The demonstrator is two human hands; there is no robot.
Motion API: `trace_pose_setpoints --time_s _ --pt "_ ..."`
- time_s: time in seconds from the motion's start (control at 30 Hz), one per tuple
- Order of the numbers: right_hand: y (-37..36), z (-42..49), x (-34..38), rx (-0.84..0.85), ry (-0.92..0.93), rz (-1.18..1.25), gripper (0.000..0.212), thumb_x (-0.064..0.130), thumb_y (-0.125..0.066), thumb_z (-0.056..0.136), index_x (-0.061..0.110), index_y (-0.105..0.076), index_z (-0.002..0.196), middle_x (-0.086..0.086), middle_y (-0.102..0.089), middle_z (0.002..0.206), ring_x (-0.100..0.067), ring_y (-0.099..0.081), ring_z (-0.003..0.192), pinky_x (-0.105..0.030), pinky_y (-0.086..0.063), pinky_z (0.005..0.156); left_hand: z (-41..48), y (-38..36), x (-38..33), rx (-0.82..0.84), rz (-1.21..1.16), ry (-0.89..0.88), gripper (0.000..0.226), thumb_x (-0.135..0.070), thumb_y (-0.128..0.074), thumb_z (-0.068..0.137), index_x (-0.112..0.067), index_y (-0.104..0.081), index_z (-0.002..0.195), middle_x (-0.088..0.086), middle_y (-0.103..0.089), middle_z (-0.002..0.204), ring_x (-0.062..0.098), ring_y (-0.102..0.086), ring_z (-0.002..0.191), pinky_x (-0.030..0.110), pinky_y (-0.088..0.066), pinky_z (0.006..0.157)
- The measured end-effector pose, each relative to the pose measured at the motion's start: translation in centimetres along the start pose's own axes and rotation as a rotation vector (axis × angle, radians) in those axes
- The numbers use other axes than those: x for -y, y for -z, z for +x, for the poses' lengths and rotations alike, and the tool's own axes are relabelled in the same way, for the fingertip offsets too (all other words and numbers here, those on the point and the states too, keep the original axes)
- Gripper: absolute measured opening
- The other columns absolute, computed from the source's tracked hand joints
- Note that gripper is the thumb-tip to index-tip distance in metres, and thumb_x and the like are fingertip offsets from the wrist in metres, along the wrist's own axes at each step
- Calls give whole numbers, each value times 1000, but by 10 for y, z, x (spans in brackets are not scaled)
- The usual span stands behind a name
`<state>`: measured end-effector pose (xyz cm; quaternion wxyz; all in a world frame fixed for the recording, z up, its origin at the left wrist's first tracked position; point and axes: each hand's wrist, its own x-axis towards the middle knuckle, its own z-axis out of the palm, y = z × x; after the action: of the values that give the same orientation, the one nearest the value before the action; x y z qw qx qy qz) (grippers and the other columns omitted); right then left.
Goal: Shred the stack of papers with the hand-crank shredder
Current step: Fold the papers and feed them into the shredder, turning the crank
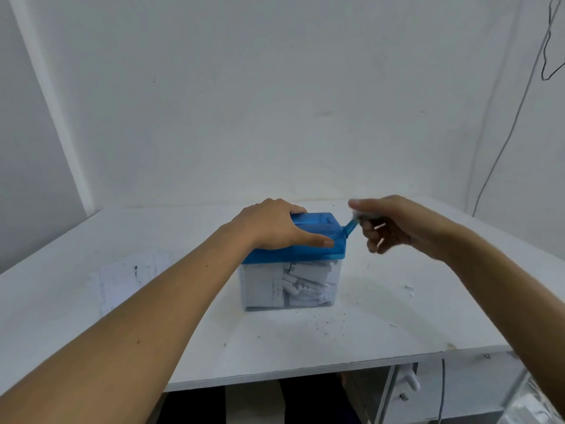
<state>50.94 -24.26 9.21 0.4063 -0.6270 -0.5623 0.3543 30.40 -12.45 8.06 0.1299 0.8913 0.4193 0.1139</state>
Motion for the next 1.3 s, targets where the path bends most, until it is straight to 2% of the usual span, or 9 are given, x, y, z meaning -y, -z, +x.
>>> trace_pose_setpoints --time_s 0.33,0.47,0.57,0.67,0.77,0.87,1.07,1.17,1.3 --pt "-10 81 -18 -346 -15 -89 42 52 -64 91 12 -66 101 -1 -70 99 -12 -71 73 -26 -58 60 3 -1 2 -6 29 -17 100 -94 -59 59 -41 -48 144 -16 -54 142 14 -54 121 37 -46 97" --pt "-14 96 -30 -354 -70 -140 42 50 -60 94 10 -64 107 -3 -67 106 -16 -62 98 -34 -56 84 4 -1 2 8 33 -26 100 -96 -55 59 -42 -48 143 -17 -54 141 13 -54 120 39 -47 99" --pt "-12 96 -22 -426 -32 -147 36 44 -60 95 14 -62 114 1 -64 112 -17 -57 105 -33 -46 86 4 1 3 34 38 -24 100 -98 -51 60 -42 -48 143 -17 -54 142 14 -54 121 39 -46 99" --pt "-15 91 3 -470 100 -214 29 37 -63 93 18 -66 115 4 -64 119 -16 -58 112 -29 -43 86 2 5 -1 25 176 -58 97 -95 -27 75 -35 -45 148 -7 -53 146 22 -52 126 41 -38 105" --pt "-32 87 35 -451 236 -538 27 36 -61 91 23 -67 114 4 -62 127 -15 -56 114 -32 -45 90 -2 8 -1 -25 260 -73 106 -86 6 78 -26 -37 154 1 -51 149 26 -49 129 45 -30 109" --pt "-55 83 61 -411 347 -647 26 33 -59 91 23 -67 113 5 -62 128 -12 -57 108 -31 -47 86 -13 17 12 -96 277 -121 98 -75 15 82 -30 -34 154 0 -51 148 24 -49 127 47 -32 105" --pt "-115 82 97 -156 391 -468 15 33 -63 92 26 -70 104 13 -64 104 -7 -60 101 -15 -41 69 -50 34 109 -200 15 124 67 -66 -28 99 -32 -31 156 -6 -33 162 19 -37 145 44 -27 120" --pt "-151 76 102 -122 499 -537 22 33 -61 94 26 -67 113 10 -57 112 -5 -52 104 -17 -37 76 -80 30 182 -218 -163 266 62 -47 -56 99 -24 -37 154 -6 -43 155 16 -48 134 27 -36 104" --pt "-210 73 104 -43 549 -598 27 34 -58 94 21 -65 117 1 -57 126 -14 -52 117 -29 -43 93 -129 8 259 -232 -213 496 46 -31 -63 98 -22 -52 142 -4 -54 145 11 -53 114 26 -39 91"
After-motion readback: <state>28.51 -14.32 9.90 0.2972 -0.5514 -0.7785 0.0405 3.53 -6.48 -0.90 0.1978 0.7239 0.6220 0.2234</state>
